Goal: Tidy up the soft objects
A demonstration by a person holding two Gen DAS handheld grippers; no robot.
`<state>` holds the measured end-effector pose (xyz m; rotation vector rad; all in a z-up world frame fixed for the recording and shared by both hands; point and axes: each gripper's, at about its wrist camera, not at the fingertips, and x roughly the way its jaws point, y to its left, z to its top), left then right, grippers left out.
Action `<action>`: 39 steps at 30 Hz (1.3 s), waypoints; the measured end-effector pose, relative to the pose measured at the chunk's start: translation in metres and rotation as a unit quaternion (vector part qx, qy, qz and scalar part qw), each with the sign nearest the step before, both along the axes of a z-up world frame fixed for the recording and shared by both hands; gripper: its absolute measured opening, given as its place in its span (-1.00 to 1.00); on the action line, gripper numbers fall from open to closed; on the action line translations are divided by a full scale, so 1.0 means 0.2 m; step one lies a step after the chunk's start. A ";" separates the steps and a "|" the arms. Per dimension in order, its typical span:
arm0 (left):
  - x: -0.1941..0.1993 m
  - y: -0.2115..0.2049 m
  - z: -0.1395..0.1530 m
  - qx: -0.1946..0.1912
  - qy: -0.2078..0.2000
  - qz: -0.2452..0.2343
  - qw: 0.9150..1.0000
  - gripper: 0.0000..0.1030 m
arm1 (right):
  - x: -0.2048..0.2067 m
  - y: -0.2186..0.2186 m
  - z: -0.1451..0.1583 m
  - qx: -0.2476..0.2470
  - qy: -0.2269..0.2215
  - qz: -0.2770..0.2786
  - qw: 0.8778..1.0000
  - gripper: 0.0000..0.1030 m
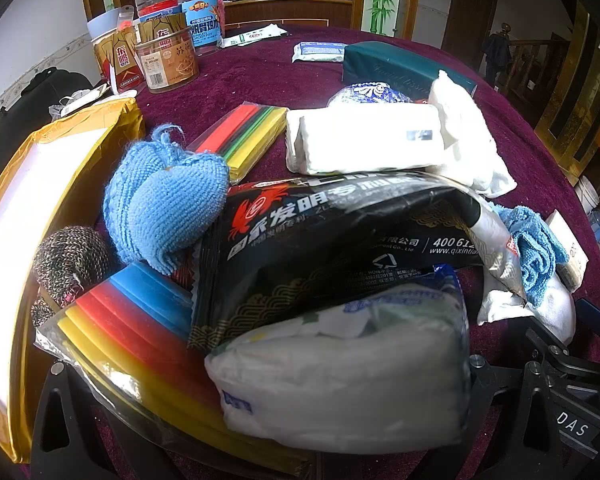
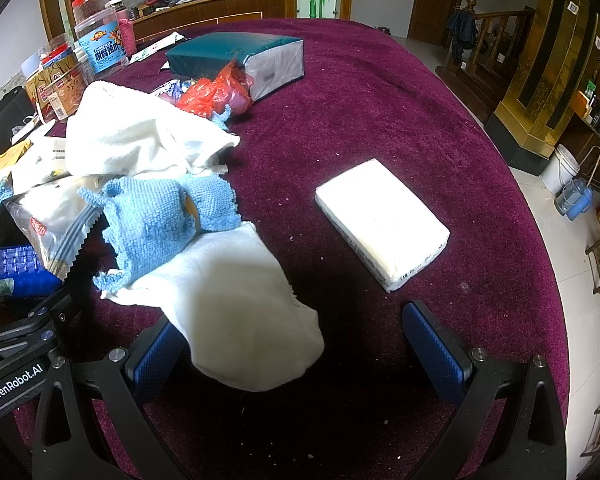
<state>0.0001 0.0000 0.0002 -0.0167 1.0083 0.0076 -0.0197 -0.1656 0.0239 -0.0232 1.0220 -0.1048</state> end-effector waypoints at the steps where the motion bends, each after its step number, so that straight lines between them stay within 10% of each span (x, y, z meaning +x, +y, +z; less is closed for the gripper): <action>1: 0.00 0.00 0.00 0.000 0.000 0.000 1.000 1.00 | 0.00 0.00 0.00 0.000 0.000 0.000 1.000 0.99; 39: 0.00 0.00 0.00 -0.001 0.000 0.000 1.000 0.99 | 0.02 0.01 -0.01 0.003 -0.002 -0.017 1.000 0.99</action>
